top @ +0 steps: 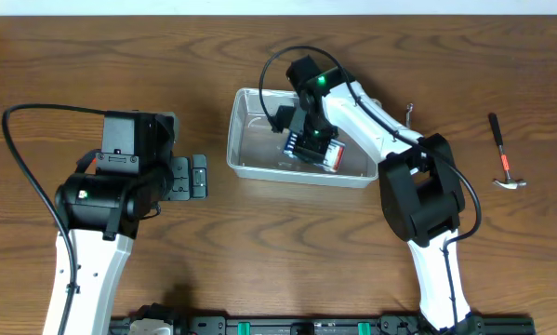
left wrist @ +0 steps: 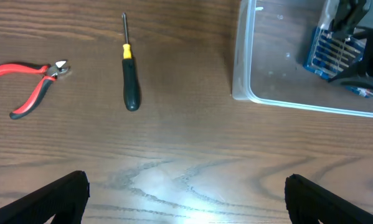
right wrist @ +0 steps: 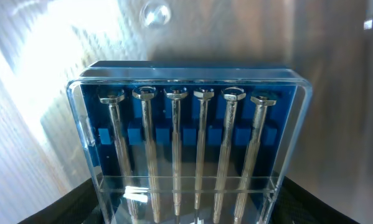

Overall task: Pack container
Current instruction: 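Carry the case left into the clear container and release it, then move the right gripper to the silver wrench and grasp it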

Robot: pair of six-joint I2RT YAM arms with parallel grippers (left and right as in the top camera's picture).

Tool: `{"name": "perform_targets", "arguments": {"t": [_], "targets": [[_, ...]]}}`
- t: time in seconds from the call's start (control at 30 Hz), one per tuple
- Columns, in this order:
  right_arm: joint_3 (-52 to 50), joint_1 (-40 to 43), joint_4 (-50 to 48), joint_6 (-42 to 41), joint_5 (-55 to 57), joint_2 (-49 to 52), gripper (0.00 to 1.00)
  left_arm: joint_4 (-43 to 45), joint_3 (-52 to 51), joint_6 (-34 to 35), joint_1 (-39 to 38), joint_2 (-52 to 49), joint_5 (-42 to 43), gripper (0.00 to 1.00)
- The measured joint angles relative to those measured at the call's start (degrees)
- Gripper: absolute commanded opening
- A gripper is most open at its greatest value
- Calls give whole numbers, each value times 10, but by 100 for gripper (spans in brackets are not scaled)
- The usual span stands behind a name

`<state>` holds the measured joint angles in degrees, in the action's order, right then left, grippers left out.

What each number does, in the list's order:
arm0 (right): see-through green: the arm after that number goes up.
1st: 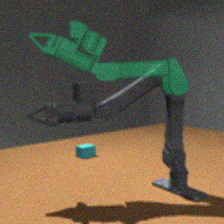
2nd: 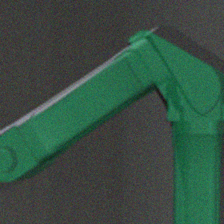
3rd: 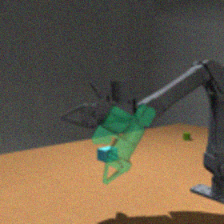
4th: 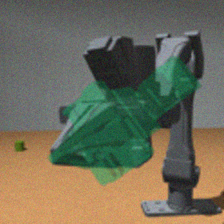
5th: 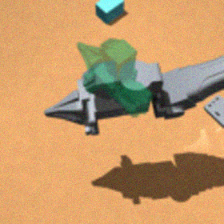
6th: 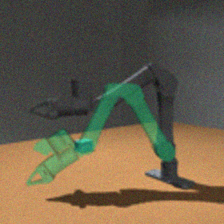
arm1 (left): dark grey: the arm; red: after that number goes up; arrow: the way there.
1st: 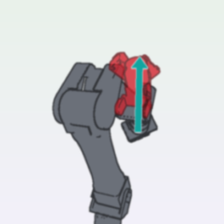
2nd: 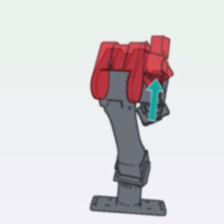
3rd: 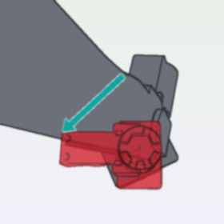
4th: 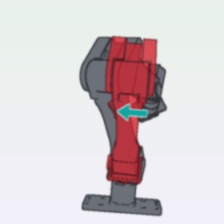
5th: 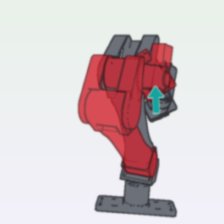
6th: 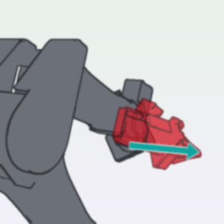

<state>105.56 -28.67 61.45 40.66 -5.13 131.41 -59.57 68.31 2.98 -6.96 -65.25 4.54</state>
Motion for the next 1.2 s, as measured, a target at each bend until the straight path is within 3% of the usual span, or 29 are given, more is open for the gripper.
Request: {"name": "perform_targets", "arguments": {"t": [0.1,0.2,0.27,0.37,0.5,0.9,1.07,1.2], "targets": [[0,0,3,-3,0,0,50,0,0,0,0,0,0,98],[0,0,3,-16,0,0,56,0,0,0,0,0,0,98],[0,0,3,-31,0,0,71,0,0,0,0,0,0,98],[0,0,3,-50,0,0,73,0,0,0,0,0,0,98],[10,0,24,-69,0,0,88,0,0,0,0,0,0,98],[289,2,144,-105,23,-3,99,0,0,0,0,0,0,99],[381,31,141,-269,104,-24,99,0,0,0,0,0,0,98],[402,109,222,-414,122,-50,99,0,0,0,0,0,0,99]]}}
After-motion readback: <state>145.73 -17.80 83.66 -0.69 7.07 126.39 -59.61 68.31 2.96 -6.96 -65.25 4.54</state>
